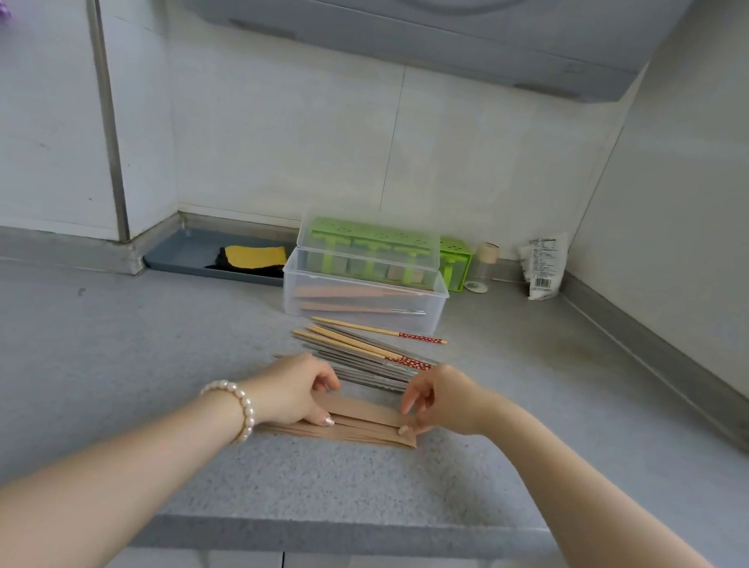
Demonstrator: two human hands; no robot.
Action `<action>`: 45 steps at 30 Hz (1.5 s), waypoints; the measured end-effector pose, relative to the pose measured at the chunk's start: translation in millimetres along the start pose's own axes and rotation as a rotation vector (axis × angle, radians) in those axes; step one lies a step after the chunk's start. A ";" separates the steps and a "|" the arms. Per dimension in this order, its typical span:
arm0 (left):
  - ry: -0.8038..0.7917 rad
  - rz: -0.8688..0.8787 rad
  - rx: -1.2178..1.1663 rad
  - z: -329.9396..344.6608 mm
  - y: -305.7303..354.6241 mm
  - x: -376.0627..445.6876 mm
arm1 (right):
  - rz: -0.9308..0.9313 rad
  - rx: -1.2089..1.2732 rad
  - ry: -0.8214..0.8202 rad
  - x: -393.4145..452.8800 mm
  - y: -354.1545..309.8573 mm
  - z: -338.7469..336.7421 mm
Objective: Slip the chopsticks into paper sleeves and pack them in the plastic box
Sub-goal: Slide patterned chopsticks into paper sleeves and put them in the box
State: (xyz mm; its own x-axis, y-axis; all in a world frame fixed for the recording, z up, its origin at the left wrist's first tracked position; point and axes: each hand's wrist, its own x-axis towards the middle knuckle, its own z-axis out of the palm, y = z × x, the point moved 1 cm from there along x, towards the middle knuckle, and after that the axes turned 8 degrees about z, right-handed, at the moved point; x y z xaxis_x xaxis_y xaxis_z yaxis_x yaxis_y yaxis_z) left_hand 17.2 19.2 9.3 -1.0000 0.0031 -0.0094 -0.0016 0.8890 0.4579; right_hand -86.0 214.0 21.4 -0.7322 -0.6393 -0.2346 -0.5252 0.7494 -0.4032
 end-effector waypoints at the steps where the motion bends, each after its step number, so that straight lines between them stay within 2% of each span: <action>1: 0.018 -0.001 -0.005 -0.1 0.1 -0.3 | 0.001 0.016 0.010 0.4 0.4 1.0; 8: 0.151 0.031 -0.037 -3.9 -0.4 -5.5 | 0.000 0.139 0.038 3.2 0.6 1.5; 10: 0.209 0.049 -0.063 -7.8 -0.8 -7.4 | -0.013 0.372 0.052 1.6 -2.0 -2.3; 14: 0.329 0.101 -0.131 -14.9 -0.2 -12.6 | -0.008 1.009 0.064 0.4 1.8 -12.4; 17: 0.372 0.112 -0.174 -17.1 0.4 -16.2 | -0.020 1.227 0.062 -2.5 3.5 -17.6; 20: 0.369 0.113 -0.168 -17.4 0.9 -16.7 | -0.014 1.205 0.060 -5.2 0.8 -18.7; 25: 0.375 0.124 -0.181 -16.1 6.8 -14.9 | 0.020 0.927 0.053 -8.1 -9.8 -14.8; 31: 0.372 0.081 -0.168 -18.8 5.9 -17.8 | 0.037 0.967 0.202 -10.0 -8.1 -17.9; 35: 0.201 0.048 -0.112 -24.2 10.5 -19.6 | -0.090 0.898 0.286 -10.5 -9.0 -18.9; 38: 0.076 0.056 -0.066 -24.1 23.7 -18.7 | -0.204 0.892 0.268 -11.3 -17.8 -15.1; 42: 0.156 0.112 -0.347 -22.4 51.5 -16.3 | -0.297 0.906 0.256 -12.6 -33.9 -7.0; 45: 0.248 0.139 -0.406 -21.2 60.0 -15.0 | -0.327 0.947 0.270 -15.2 -40.1 -5.1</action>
State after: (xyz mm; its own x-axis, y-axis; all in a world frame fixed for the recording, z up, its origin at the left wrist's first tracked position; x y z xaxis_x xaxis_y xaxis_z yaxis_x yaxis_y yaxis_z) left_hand 31.9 62.8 55.8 -0.9630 -0.0437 0.2659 0.1781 0.6373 0.7497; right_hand -56.0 194.5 45.6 -0.7495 -0.6396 0.1706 -0.2456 0.0294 -0.9689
